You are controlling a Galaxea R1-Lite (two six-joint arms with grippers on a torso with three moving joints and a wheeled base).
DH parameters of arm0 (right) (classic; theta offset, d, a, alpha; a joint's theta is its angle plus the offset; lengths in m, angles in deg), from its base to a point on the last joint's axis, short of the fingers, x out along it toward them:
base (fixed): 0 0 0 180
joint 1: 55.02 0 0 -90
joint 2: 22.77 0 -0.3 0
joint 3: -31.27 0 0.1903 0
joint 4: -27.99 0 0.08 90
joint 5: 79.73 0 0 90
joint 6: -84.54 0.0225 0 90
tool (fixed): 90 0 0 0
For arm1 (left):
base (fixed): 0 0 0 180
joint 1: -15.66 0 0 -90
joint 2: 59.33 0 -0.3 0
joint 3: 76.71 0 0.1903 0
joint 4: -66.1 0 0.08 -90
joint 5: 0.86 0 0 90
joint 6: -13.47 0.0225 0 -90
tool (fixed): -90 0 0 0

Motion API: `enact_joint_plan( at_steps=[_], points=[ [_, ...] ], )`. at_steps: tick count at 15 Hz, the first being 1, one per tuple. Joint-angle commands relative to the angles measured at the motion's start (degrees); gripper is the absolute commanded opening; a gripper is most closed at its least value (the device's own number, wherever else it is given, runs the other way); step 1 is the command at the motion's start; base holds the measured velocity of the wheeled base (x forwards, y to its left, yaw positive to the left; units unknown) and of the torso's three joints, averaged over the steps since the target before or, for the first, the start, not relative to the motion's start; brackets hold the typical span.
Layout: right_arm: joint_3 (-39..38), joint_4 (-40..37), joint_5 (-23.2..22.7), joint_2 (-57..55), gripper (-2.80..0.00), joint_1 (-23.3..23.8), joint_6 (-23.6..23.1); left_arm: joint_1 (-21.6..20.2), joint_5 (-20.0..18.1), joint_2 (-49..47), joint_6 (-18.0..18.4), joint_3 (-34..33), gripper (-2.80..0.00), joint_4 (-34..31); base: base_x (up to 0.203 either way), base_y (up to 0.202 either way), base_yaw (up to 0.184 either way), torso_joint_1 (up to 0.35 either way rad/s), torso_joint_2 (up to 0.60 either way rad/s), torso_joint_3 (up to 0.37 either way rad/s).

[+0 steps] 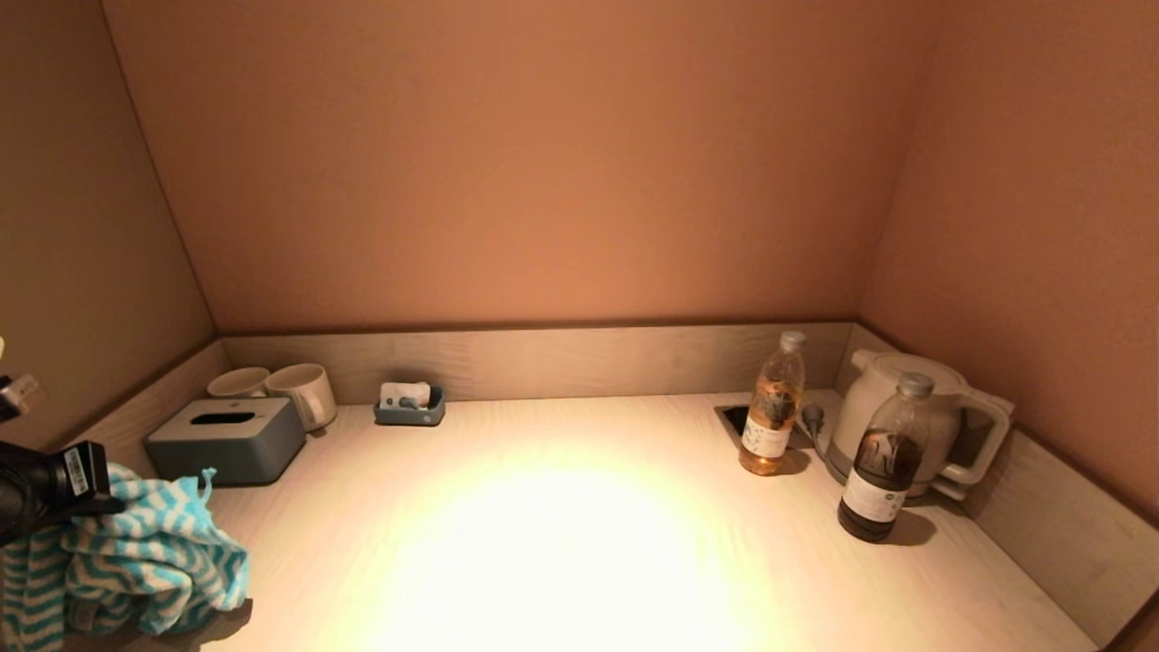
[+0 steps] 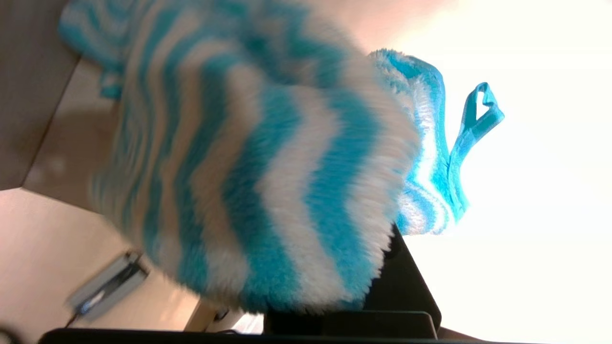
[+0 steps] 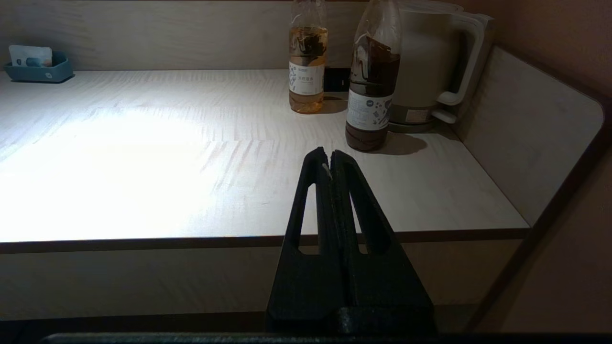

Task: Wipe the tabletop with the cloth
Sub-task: Pick up the tablecloth, then sweep the stains on the table

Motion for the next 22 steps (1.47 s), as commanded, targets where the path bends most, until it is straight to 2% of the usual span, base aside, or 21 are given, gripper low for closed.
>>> enact_joint_plan(
  at_steps=[1, 3, 6, 7, 10, 12, 18, 20, 22],
  points=[
    [-0.01, 0.01, -0.05, -0.05, -2.8, -0.02, -0.05, 4.35, -0.27, 10.88, -1.49, 2.3, -2.8, -2.22, 0.0, 0.0, 0.0, 0.0, 0.0, 0.0],
    [-0.04, 0.01, -0.05, -0.05, -2.8, -0.02, 0.04, 10.86, -0.47, 17.15, -3.46, 4.65, -2.8, -3.95, 0.0, 0.0, 0.0, 0.0, 0.0, 0.0],
    [-0.1, 0.01, -0.05, -0.05, -2.8, -0.02, -0.05, 21.03, -0.6, 22.83, -4.25, 6.54, -2.8, -3.81, 0.0, 0.0, 0.0, 0.0, 0.0, 0.0],
    [-0.01, 0.01, -0.05, -0.05, -2.8, -0.02, 0.04, 22.62, -0.66, 23.6, -4.37, 6.75, -2.8, -2.83, 0.0, 0.0, 0.0, 0.0, 0.0, 0.0],
    [-0.01, 0.01, -0.05, -0.05, -2.8, -0.02, -0.05, 28.0, -0.86, 23.32, -4.47, 5.35, -2.8, 5.63, 0.0, 0.0, 0.0, 0.0, 0.0, 0.0],
    [-0.01, 0.01, -0.05, -0.05, -2.8, -0.02, -0.05, 29.38, -0.91, 23.17, -4.44, 4.95, -2.8, 7.69, 0.0, 0.0, 0.0, 0.0, 0.0, 0.0],
    [-0.01, 0.01, -0.05, -0.05, -2.8, -0.02, -0.05, 36.74, -0.98, 10.98, -3.72, 0.09, -2.8, 23.59, 0.0, 0.0, 0.0, 0.0, 0.0, 0.0],
    [-0.01, 0.01, -0.05, -0.05, -2.8, -0.02, 0.04, 40.36, -0.84, 8.27, -2.43, 0.04, -2.8, 29.02, 0.0, 0.0, 0.0, 0.0, 0.0, 0.0],
    [-0.01, 0.01, -0.05, -0.05, -2.8, -0.02, -0.05, 43.23, -0.76, 6.77, 0.09, 0.39, -2.8, 29.87, 0.0, 0.0, 0.0, 0.0, 0.0, 0.0]
  ],
)
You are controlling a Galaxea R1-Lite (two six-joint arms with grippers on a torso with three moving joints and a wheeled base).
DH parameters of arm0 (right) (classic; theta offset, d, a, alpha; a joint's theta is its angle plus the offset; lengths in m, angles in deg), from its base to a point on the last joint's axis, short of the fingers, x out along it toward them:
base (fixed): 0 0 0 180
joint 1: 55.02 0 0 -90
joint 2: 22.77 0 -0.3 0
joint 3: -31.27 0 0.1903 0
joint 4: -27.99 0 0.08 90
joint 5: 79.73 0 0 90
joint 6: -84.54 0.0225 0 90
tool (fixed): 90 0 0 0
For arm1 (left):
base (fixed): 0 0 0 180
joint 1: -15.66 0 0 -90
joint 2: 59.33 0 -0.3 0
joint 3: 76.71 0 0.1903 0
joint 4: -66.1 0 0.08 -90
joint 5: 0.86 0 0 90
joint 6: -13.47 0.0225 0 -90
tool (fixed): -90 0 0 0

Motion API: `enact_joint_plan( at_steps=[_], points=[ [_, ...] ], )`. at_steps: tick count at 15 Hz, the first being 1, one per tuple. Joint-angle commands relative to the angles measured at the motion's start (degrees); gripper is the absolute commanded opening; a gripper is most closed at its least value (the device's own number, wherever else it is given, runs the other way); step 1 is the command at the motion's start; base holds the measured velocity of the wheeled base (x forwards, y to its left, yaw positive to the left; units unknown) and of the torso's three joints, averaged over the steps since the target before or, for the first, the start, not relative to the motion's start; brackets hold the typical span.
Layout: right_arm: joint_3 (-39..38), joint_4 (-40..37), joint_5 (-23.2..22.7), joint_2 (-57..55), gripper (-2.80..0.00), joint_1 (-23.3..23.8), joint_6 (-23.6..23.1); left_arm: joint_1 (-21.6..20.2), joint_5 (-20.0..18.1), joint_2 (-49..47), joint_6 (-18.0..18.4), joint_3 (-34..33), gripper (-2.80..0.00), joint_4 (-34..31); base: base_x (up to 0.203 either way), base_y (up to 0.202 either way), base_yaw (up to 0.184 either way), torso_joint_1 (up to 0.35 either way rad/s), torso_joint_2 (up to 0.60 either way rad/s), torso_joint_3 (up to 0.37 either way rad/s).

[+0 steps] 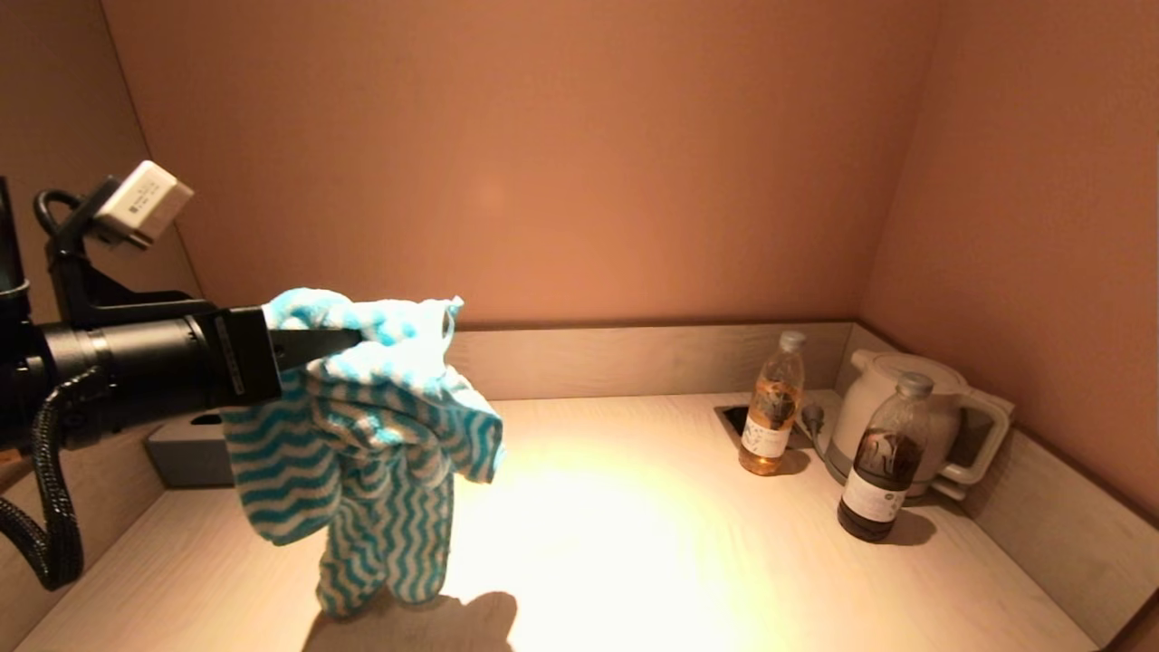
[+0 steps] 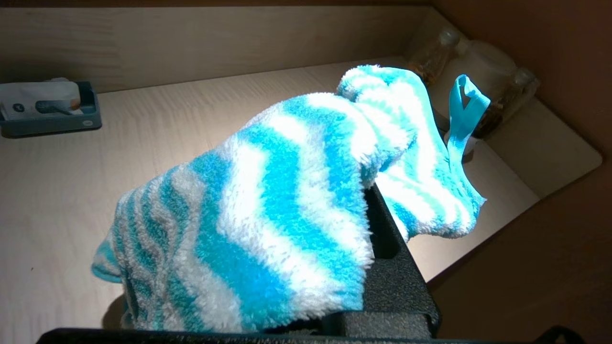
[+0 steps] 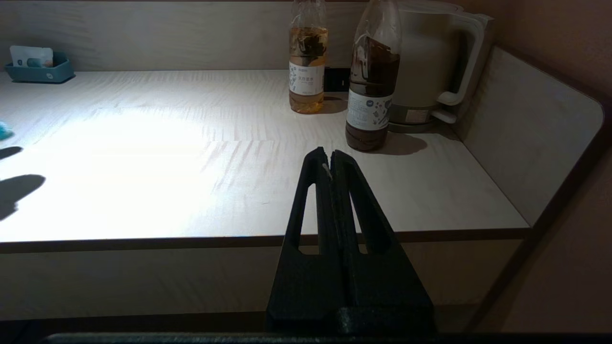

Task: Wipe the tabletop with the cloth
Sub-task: Sweep the stains on the table

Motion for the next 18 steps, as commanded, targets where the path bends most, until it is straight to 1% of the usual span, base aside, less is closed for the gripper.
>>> enact_joint_plan(
  at_steps=[1, 2, 4, 5, 7, 9, 10, 13, 15, 16, 17, 18],
  points=[
    [-0.01, 0.01, -0.05, -0.05, -2.8, -0.02, -0.04, 2.46, -0.03, -3.39, 2.14, 0.47, -2.8, 0.25, 0.0, 0.0, 0.0, 0.0, 0.0, 0.0],
    [-0.06, 0.01, -0.05, -0.05, -2.8, -0.02, 0.01, 3.31, -0.17, -3.83, 2.71, 0.44, -2.8, 0.3, 0.0, 0.0, 0.0, 0.0, 0.0, 0.0],
    [-0.01, 0.01, -0.05, -0.05, -2.8, -0.02, -0.04, 6.89, -0.07, -5.26, 2.98, -1.11, -2.8, 0.77, 0.0, 0.0, 0.0, 0.0, 0.0, 0.0],
    [-0.01, 0.01, -0.05, -0.05, -2.8, -0.02, -0.04, 7.22, -0.04, -5.74, 3.16, -1.59, -2.8, 1.86, 0.0, 0.0, 0.0, 0.0, 0.0, 0.0],
    [-0.01, 0.01, -0.05, -0.05, -2.8, -0.02, -0.04, 8.11, 0.21, -9.81, 3.66, -3.43, -2.8, 7.9, 0.0, 0.0, 0.0, 0.0, 0.0, 0.0],
    [-0.01, 0.01, -0.05, -0.05, -2.8, -0.02, -0.04, 8.34, 0.7, -13.95, 5.67, -4.9, -2.8, 10.09, 0.0, 0.0, 0.0, 0.0, 0.0, 0.0],
    [-0.01, 0.01, -0.05, -0.05, -2.8, -0.02, -0.04, 8.57, 1.91, -17.72, 7.18, -6.16, -2.8, 11.45, 0.0, 0.0, 0.0, 0.0, 0.0, 0.0],
    [-0.09, 0.01, -0.05, -0.05, -2.8, -0.02, -0.04, 10.5, 6.74, -26.91, 9.5, -9.1, -2.8, 18.13, 0.0, 0.0, 0.0, 0.0, 0.0, 0.0],
    [-0.01, 0.01, -0.05, -0.05, -2.8, -0.02, -0.03, 11.65, 12.26, -34.25, 15.07, -10.72, -2.8, 23.23, 0.0, 0.0, 0.0, 0.0, 0.0, 0.0],
    [-0.01, 0.01, -0.05, -0.05, -2.8, -0.02, -0.04, 12.45, 16.42, -37.68, 18.34, -11.42, -2.8, 26.29, 0.0, 0.0, 0.0, 0.0, 0.0, 0.0],
    [-0.01, 0.01, -0.05, -0.05, -2.8, -0.02, -0.04, 13.59, 19.77, -39.79, 20.77, -11.92, -2.8, 31.19, 0.0, 0.0, 0.0, 0.0, 0.0, 0.0],
    [-0.01, 0.01, -0.05, -0.05, -2.8, -0.02, -0.04, 14.37, 21.22, -40.41, 22.08, -12.2, -2.8, 33.31, 0.0, 0.0, 0.0, 0.0, 0.0, 0.0]
  ],
)
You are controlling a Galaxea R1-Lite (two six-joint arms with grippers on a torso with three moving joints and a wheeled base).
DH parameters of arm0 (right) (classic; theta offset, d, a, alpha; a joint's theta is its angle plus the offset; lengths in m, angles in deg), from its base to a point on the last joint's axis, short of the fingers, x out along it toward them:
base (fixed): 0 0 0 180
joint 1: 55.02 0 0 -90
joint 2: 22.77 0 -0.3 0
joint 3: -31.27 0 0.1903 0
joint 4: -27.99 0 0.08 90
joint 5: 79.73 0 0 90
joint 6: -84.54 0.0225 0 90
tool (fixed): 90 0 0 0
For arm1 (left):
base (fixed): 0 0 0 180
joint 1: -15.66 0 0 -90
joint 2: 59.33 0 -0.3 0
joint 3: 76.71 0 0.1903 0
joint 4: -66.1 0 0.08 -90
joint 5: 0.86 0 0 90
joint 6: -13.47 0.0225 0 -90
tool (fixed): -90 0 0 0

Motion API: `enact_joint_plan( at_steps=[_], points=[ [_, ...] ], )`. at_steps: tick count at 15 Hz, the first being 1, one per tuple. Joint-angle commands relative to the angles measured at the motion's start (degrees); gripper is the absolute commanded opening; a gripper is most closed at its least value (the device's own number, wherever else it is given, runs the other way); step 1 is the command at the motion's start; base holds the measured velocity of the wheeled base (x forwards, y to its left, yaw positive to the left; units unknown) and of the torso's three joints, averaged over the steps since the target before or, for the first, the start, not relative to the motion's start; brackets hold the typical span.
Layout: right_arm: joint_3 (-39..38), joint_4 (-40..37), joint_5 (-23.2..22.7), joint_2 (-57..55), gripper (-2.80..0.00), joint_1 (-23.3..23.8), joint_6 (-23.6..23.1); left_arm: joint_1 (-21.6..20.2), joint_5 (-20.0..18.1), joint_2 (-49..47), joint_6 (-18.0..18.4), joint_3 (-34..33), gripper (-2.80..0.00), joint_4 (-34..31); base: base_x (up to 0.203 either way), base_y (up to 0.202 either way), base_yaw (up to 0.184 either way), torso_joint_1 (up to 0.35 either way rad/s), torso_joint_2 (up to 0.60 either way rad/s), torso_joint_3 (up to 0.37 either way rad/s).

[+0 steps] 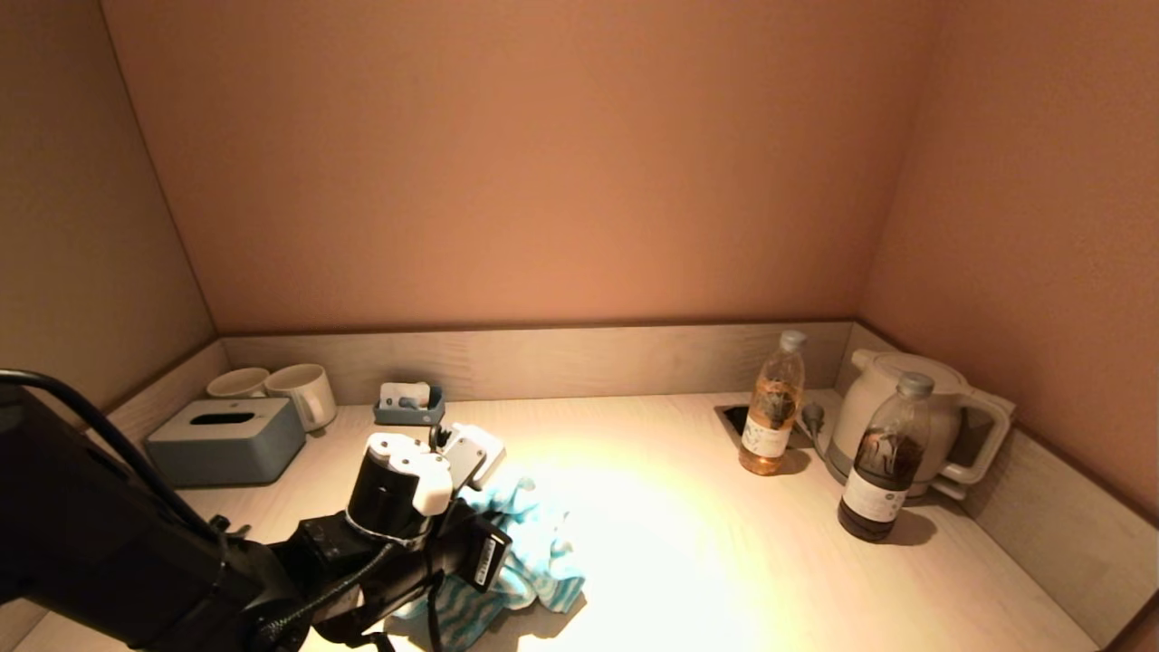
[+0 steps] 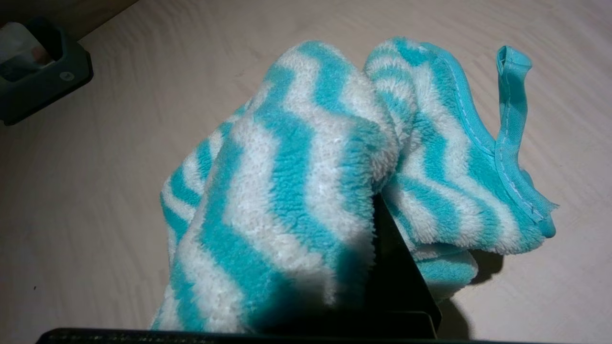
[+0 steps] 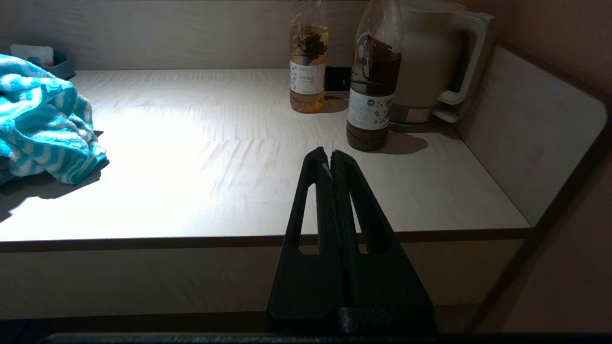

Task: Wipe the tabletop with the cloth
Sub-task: Sweep the stains on the table

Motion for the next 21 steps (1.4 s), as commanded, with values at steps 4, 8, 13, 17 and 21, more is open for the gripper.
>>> enact_joint_plan(
  at_steps=[4, 8, 13, 17, 21],
  points=[
    [0.01, 0.04, -0.02, -0.05, -2.8, -0.02, -0.05, 3.88, 1.42, -4.93, 0.52, 2.21, -2.8, 3.13, 0.0, 0.0, 0.0, 0.0, 0.0, 0.0],
    [0.01, 0.04, -0.02, -0.05, -2.8, -0.02, -0.05, 4.48, 5.77, -9.38, 0.4, 9.29, -2.8, 3.07, 0.0, 0.0, 0.0, 0.0, 0.0, 0.0],
    [0.01, 0.04, -0.02, -0.05, -2.8, -0.02, -0.05, 4.6, 11.62, -17.71, 0.28, 15.95, -2.8, 2.97, 0.0, 0.0, 0.0, 0.0, 0.0, 0.0],
    [0.01, 0.04, -0.02, -0.05, -2.8, -0.02, -0.05, 3.77, 19.72, -21.93, 0.04, 19.57, -2.8, 2.75, 0.0, 0.0, 0.0, 0.0, 0.0, 0.0],
    [0.01, 0.04, -0.02, -0.05, -2.8, -0.02, -0.05, 2.81, 20.71, -19.39, -2.74, 14.68, -2.8, 1.65, 0.0, 0.0, 0.0, 0.0, 0.0, 0.0]
  ],
)
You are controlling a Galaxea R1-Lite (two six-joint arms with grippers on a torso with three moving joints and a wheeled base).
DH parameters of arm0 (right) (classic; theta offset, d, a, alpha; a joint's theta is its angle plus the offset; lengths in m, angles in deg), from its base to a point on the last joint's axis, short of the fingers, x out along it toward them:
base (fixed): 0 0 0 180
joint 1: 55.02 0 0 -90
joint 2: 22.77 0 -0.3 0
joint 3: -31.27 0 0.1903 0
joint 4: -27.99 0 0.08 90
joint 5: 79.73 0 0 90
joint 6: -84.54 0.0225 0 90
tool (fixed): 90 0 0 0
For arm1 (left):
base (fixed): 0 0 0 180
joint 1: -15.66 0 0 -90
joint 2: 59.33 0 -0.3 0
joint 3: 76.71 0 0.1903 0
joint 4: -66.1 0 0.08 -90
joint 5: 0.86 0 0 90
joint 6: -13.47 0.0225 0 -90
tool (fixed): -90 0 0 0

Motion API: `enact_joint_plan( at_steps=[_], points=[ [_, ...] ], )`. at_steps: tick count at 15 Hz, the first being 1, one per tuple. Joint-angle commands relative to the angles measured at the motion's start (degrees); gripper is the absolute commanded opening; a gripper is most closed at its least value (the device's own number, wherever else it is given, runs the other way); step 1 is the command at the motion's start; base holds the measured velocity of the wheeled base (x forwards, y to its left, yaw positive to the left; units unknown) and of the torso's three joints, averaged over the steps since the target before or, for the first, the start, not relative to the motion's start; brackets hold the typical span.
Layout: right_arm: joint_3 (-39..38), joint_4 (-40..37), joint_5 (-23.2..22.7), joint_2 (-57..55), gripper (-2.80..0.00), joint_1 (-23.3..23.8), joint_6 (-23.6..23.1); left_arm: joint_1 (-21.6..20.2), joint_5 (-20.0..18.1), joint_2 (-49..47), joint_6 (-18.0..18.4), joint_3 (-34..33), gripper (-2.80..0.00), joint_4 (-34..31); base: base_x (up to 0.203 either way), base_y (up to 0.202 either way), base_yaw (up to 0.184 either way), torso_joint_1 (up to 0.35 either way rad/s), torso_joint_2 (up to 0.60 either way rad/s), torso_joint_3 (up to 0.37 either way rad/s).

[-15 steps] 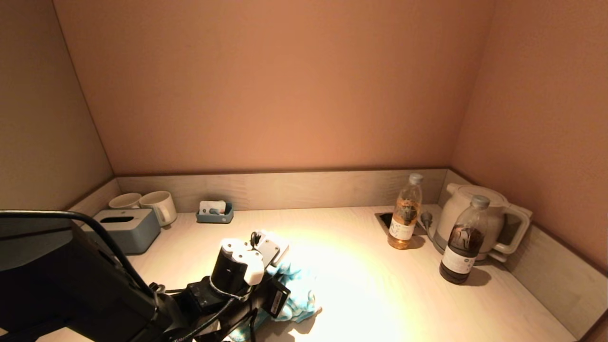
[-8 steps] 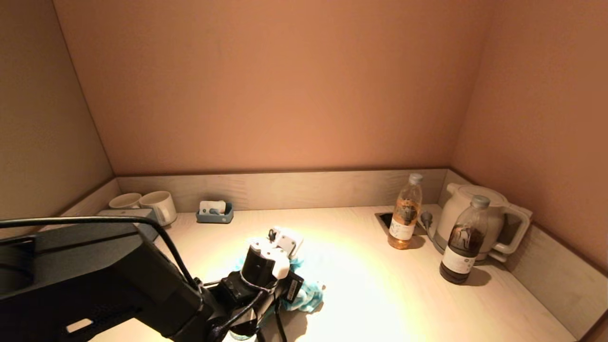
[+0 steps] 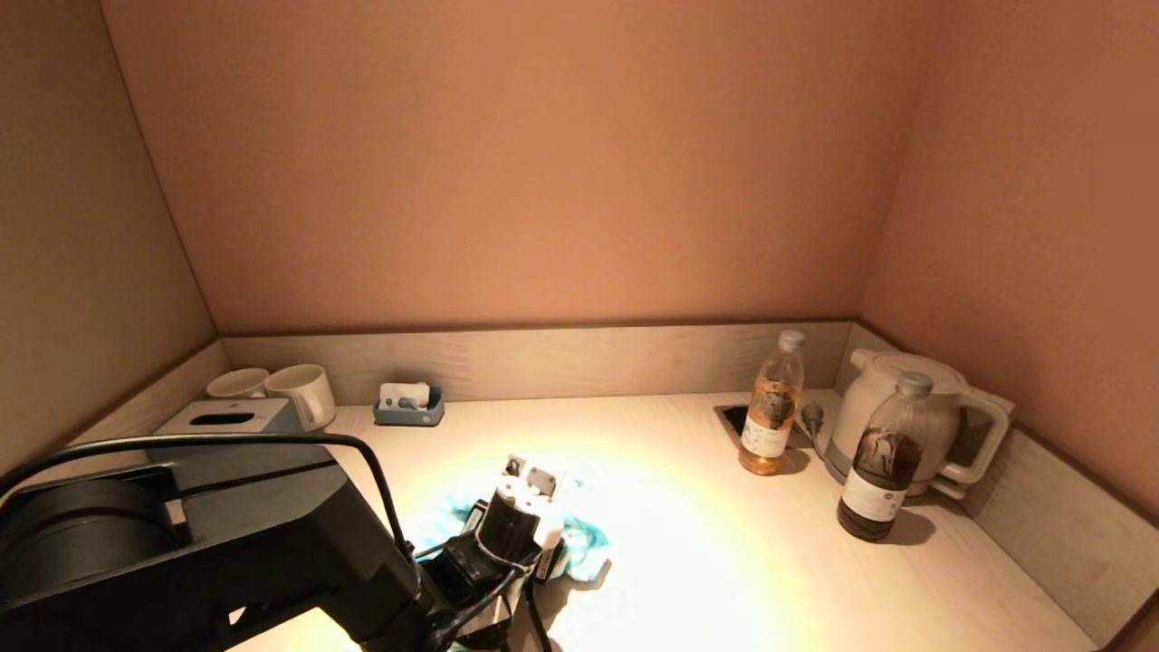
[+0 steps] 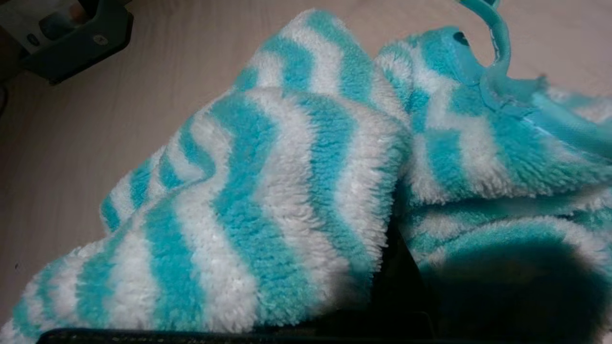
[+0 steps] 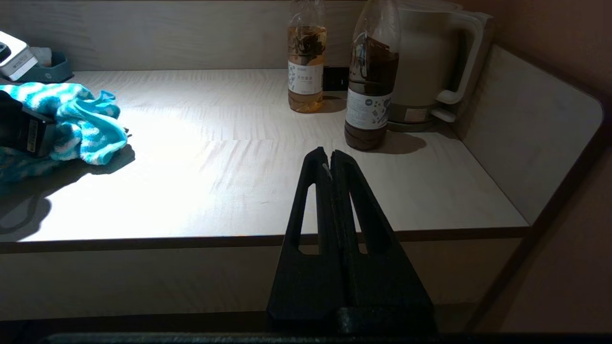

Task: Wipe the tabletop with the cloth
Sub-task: Sweep the stains on the table

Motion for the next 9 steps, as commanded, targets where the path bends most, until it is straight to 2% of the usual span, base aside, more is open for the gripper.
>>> enact_joint_plan(
  at_steps=[1, 6, 8, 9],
  points=[
    [-0.01, 0.01, -0.05, -0.05, -2.8, -0.02, 0.02, -0.7, 0.28, 1.51, -0.97, -2.74, -2.8, 0.19, 0.0, 0.0, 0.0, 0.0, 0.0, 0.0],
    [-0.01, 0.01, -0.05, -0.05, -2.8, -0.02, -0.05, -0.68, -1.22, 9.4, -7.24, -11.38, -2.8, -0.12, 0.0, 0.0, 0.0, 0.0, 0.0, 0.0],
    [-0.01, 0.01, -0.05, -0.05, -2.8, -0.02, -0.05, 0.89, -1.33, 9.75, -9.38, -11.59, -2.8, -0.92, 0.0, 0.0, 0.0, 0.0, 0.0, 0.0],
    [-0.01, 0.01, -0.05, -0.05, -2.8, -0.02, 0.04, 3.3, -1.6, 10.35, -10.82, -11.39, -2.8, -2.39, 0.0, 0.0, 0.0, 0.0, 0.0, 0.0]
  ],
)
